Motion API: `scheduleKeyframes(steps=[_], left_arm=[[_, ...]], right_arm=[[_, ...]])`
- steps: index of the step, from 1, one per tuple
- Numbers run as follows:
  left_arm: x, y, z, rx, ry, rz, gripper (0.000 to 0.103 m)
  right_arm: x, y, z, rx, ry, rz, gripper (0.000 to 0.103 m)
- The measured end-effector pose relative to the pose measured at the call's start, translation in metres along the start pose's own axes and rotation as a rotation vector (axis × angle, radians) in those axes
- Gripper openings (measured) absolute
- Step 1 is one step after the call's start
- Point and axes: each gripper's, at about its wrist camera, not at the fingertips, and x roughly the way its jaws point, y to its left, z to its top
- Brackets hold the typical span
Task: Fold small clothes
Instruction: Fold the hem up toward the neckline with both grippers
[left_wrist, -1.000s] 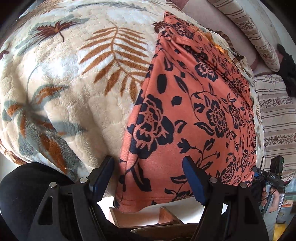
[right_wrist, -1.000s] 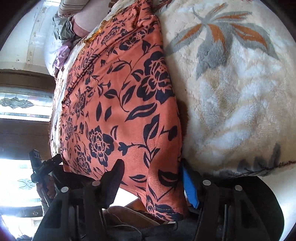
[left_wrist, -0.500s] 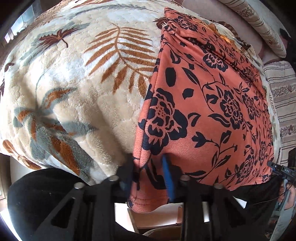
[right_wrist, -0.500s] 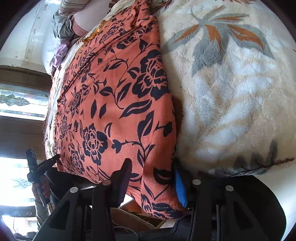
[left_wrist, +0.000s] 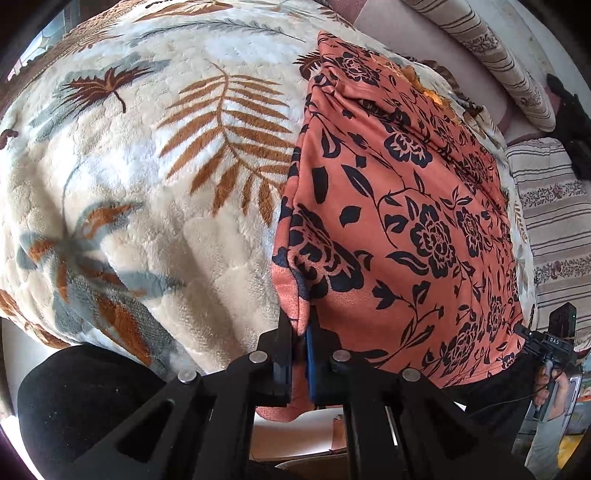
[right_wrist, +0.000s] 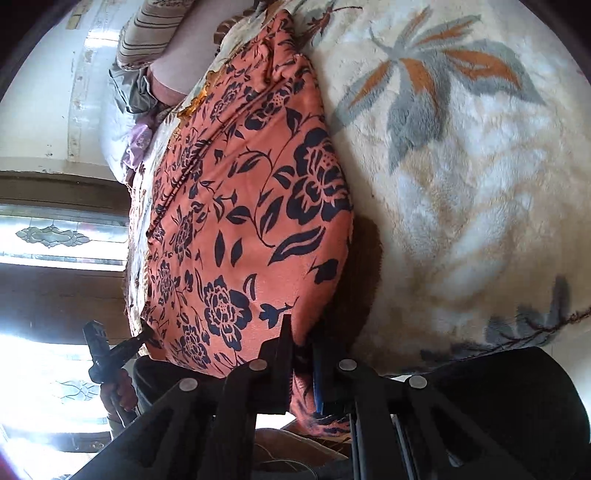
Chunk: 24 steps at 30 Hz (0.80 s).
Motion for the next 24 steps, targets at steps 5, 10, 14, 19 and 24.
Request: scheduleKeyframes(steps=[5,10,14,19,24], left_arm=[[-0.007,0.001,0.005,0.004,-0.002,-0.022,0.006],[-0.023,-0.013,0.022,0.055,-0.04,-0.058,0.006],[-0.06,-0.042,0.081,0.099,-0.155,-0.167,0.006],[-0.064,-0.061,0.197,0.042,-0.335,-0.229,0.01],[0.061,-0.051,0.279,-0.035,-0.189,0.032,0.064]], right_arm=[[-0.001,0.001,0.004,-0.001,-0.001,0.033,0.008],[0.004,0.001,0.012,0.033,0.002,0.104,0.008],[-0.011,0.025,0.051,0.021,-0.06,0.23,0.008],[-0.05,0.065,0.165,-0.018,-0.324,0.372,0.008],[0.013,0.028,0.263,0.109,-0.351,0.232,0.068]])
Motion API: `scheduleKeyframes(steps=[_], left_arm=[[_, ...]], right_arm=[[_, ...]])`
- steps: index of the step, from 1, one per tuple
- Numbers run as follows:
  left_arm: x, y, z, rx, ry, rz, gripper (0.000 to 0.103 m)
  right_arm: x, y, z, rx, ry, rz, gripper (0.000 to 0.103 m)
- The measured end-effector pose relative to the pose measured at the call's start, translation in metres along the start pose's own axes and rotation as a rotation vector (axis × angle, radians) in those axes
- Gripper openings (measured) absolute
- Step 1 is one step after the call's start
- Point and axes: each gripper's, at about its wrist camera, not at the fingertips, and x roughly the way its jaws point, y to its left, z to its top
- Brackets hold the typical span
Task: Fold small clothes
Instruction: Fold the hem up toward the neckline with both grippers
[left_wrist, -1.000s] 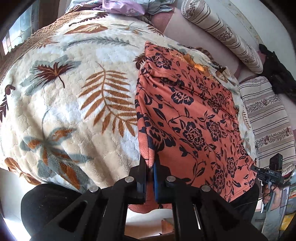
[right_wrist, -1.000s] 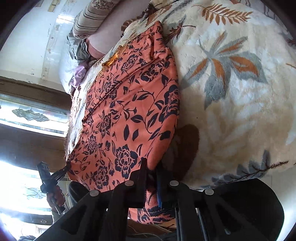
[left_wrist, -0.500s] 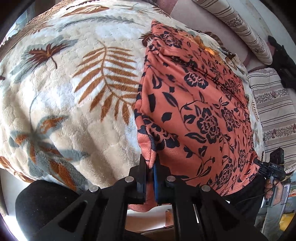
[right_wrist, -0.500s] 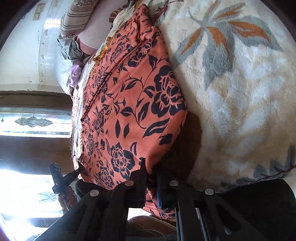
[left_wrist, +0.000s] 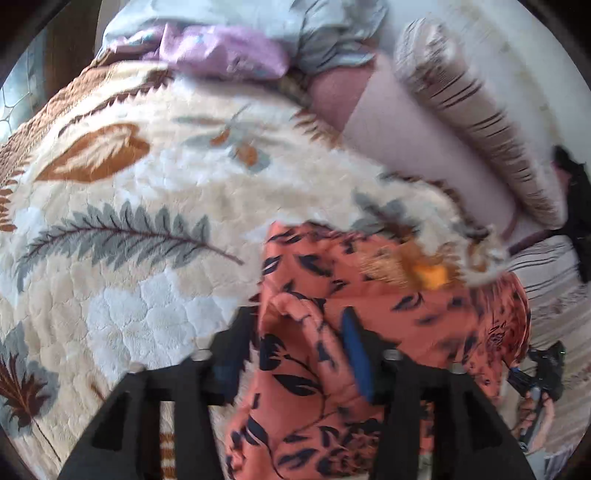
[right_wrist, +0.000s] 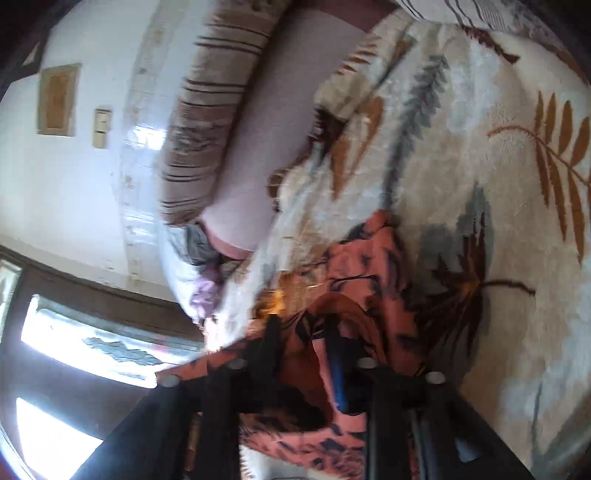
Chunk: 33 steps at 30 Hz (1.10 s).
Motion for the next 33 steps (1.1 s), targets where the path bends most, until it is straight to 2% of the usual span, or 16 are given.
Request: scheduleKeyframes(steps=[1,2,4,7,9,11,16,18,20,22,26,27,28,29,31,33], left_arm=[[0.023,0.002,0.0,0.006,0.054,0.042,0.064],[0.033,0.005,-0.004,0.004,0.06,0.037,0.065],[0.019,0.008,-0.008,-0.003,-0.014,0.01,0.065],[-0.02,0.021,-0.023,-0.059,-0.11,-0.006,0.067],[-0.046,0.031,-0.041,-0.085,-0.165,-0.015,0.074],[-0.064,0.039,-0.067,-0.11,-0.199,-0.013,0.076],[-0.055,0.027,-0.127,-0.105,-0.13,-0.068,0.076],[-0.039,0.011,-0.138,-0.071,-0.11,-0.037,0.076],[-0.023,0.001,-0.14,-0.066,-0.096,-0.035,0.076],[-0.018,-0.008,-0.134,-0.067,-0.146,0.019,0.079],[-0.004,-0.006,-0.107,-0.199,-0.152,0.021,0.079],[-0.002,-0.005,-0.101,-0.211,-0.147,0.039,0.062],[0.0,-0.007,-0.095,-0.2,-0.128,0.061,0.03],[-0.001,-0.008,-0.088,-0.196,-0.111,0.062,0.024],[-0.009,-0.01,-0.078,-0.21,-0.086,0.052,0.019],[-0.038,-0.017,-0.072,-0.184,-0.137,0.01,0.018]], right_arm=[[0.013,-0.014,0.0,0.025,0.005,-0.097,0.074],[0.018,-0.023,-0.004,0.036,-0.002,-0.143,0.074],[0.011,-0.028,-0.02,0.036,-0.036,-0.098,0.074],[-0.023,-0.017,-0.043,-0.04,-0.113,-0.12,0.074],[-0.046,-0.01,-0.064,-0.058,-0.153,-0.121,0.074],[-0.056,-0.005,-0.092,-0.06,-0.131,-0.089,0.074],[-0.023,-0.007,-0.144,-0.032,0.013,-0.054,0.075],[-0.004,-0.013,-0.145,0.023,0.012,-0.059,0.075],[0.003,-0.008,-0.139,0.028,-0.046,-0.059,0.075],[0.012,-0.007,-0.129,0.08,-0.062,-0.056,0.075],[0.018,-0.013,-0.114,0.197,-0.154,-0.06,0.07],[0.019,-0.014,-0.112,0.213,-0.171,-0.058,0.062],[0.023,-0.014,-0.108,0.207,-0.166,-0.066,0.027],[0.028,-0.016,-0.105,0.213,-0.146,-0.08,0.017],[0.035,-0.017,-0.101,0.224,-0.12,-0.115,0.016],[0.026,0.006,-0.096,0.149,-0.129,-0.131,0.014]])
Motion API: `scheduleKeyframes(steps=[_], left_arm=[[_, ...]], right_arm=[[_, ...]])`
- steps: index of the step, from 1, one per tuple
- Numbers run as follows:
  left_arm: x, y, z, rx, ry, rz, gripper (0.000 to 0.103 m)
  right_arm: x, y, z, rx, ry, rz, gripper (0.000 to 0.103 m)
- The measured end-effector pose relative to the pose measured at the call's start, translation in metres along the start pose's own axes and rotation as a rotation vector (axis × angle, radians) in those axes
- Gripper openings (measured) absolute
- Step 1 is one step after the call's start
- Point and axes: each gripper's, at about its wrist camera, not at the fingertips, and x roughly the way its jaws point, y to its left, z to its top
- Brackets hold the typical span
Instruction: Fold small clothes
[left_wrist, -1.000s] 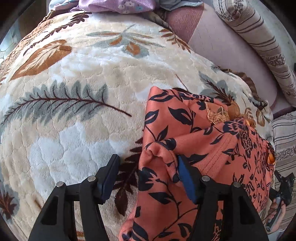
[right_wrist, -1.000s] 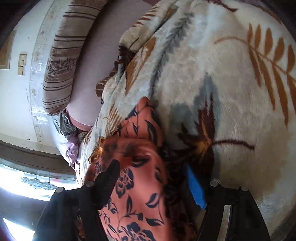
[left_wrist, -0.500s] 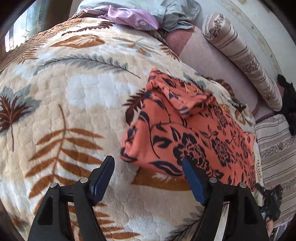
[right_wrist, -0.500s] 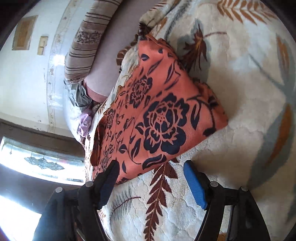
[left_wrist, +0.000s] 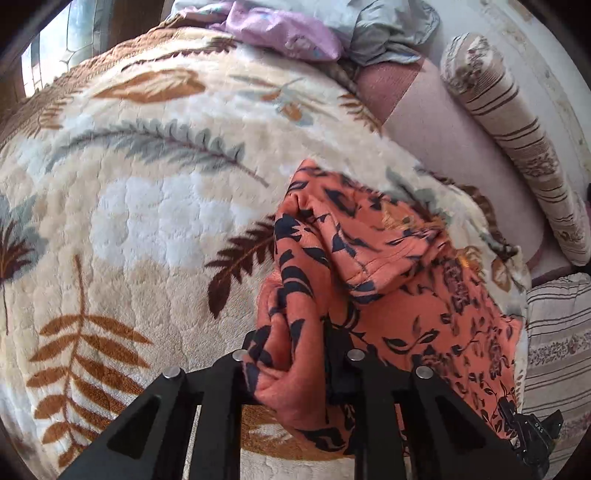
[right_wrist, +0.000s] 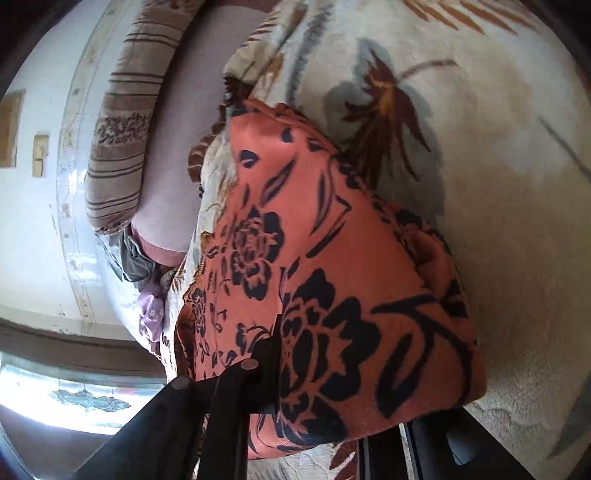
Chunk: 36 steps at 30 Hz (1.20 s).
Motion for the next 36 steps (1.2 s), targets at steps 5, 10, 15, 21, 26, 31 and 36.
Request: scheduleKeyframes(steps=[5,10,15,21,26,31,36], left_arm=[[-0.084,-0.012,-0.015,0.069,-0.128,-0.071,0.016],[-0.114,0.037,-0.092,0.063,-0.106,-0.055,0.023],[-0.072,0.093,-0.142,0.055,0.001,0.017,0.039],[-0.108,0.075,-0.114,0.16,-0.085,0.129,0.049],[-0.103,0.057,-0.108,0.277,0.007,0.086,0.049],[-0.065,0.021,-0.104,0.513,0.104,0.173,0.049],[-0.019,-0.006,-0.064,0.585,0.156,0.212,0.049]], right_arm=[[-0.066,0.077,-0.006,-0.221,-0.079,0.052,0.01],[-0.129,0.051,-0.057,-0.267,-0.061,0.05,0.01],[-0.107,-0.065,-0.121,-0.173,0.195,-0.161,0.029],[-0.165,-0.043,-0.12,-0.257,0.028,-0.203,0.047],[-0.179,-0.002,-0.116,-0.363,-0.116,-0.256,0.058],[-0.182,0.017,-0.119,-0.459,-0.135,-0.224,0.06],[-0.146,0.022,-0.121,-0.481,-0.042,-0.204,0.06]])
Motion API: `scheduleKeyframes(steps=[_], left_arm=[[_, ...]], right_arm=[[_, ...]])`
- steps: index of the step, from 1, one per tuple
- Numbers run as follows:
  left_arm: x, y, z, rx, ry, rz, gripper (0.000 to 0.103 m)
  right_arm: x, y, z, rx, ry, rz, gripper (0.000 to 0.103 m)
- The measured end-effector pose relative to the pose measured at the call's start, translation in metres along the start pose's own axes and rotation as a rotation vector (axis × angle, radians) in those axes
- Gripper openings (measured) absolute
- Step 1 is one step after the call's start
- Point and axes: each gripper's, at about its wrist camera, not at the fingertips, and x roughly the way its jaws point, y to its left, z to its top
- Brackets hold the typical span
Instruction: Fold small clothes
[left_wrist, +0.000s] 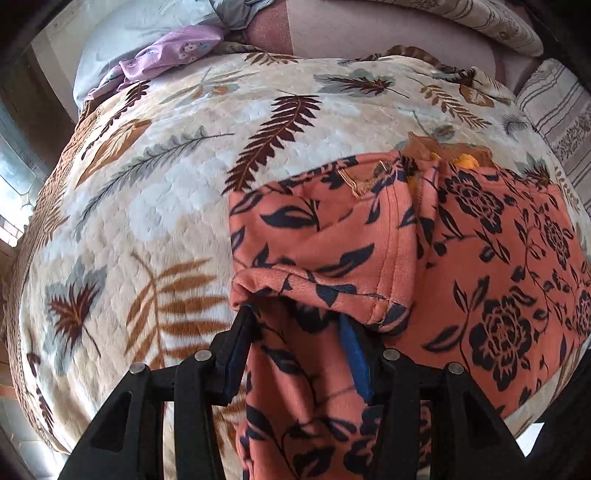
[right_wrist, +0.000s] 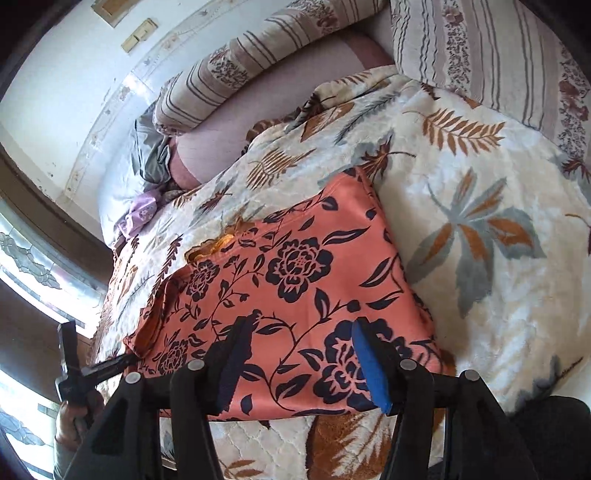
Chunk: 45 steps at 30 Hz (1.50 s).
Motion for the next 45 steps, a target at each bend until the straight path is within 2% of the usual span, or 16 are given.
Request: scheduleKeyframes(steps=[4,7,12,15,17,18,19,21,23,25,29,32,34,36,40,45], left_arm=[[0.003,0.06,0.043,-0.326,-0.088,0.032,0.049],[0.003,0.09,0.038,-0.502,-0.082,-0.097,0.049],[-0.014,0.067,-0.003,-0.408,-0.102,-0.069,0.051],[-0.024,0.046,-0.035,-0.34,-0.098,-0.106,0.059],[-0.012,0.031,-0.056,-0.288,-0.015,-0.07,0.06],[-0.007,0.026,-0.065,-0.266,0.014,-0.057,0.06],[-0.012,0.024,-0.073,-0.253,-0.036,-0.036,0.061],[-0.021,0.022,-0.08,-0.227,-0.03,-0.002,0.062],[-0.027,0.023,-0.085,-0.221,-0.022,-0.001,0.062],[-0.025,0.021,-0.088,-0.189,-0.015,0.003,0.062],[-0.02,0.022,-0.091,-0.197,-0.007,0.008,0.065],[-0.02,0.023,-0.092,-0.189,-0.001,0.009,0.066],[-0.023,0.025,-0.095,-0.179,0.006,0.004,0.066],[-0.034,0.031,-0.1,-0.187,-0.016,-0.008,0.066],[-0.059,0.046,-0.105,-0.252,-0.081,-0.052,0.066],[-0.051,0.052,-0.105,-0.319,-0.068,-0.173,0.066]], right_arm=[[0.02,0.007,-0.002,-0.009,0.027,0.014,0.06],[0.025,0.008,-0.001,-0.005,0.033,0.019,0.06],[0.031,0.005,0.009,0.003,0.039,0.039,0.061],[0.036,-0.002,0.022,0.049,0.048,0.096,0.062],[0.045,-0.01,0.033,0.074,0.065,0.17,0.074],[0.053,-0.018,0.038,0.106,0.089,0.215,0.074],[0.062,-0.031,0.043,0.158,0.101,0.225,0.074],[0.069,-0.057,0.05,0.254,0.106,0.128,0.074],[0.068,-0.07,0.057,0.313,0.103,0.188,0.075],[0.064,-0.062,0.069,0.272,0.089,0.207,0.075],[0.09,-0.046,0.1,0.232,0.149,0.401,0.076],[0.128,-0.07,0.127,0.25,0.149,0.215,0.076],[0.135,-0.087,0.138,0.304,0.112,0.212,0.076],[0.12,-0.081,0.136,0.312,0.074,0.238,0.076],[0.068,-0.041,0.104,0.124,0.017,0.233,0.076],[0.032,-0.012,0.041,0.041,0.077,0.297,0.076]])
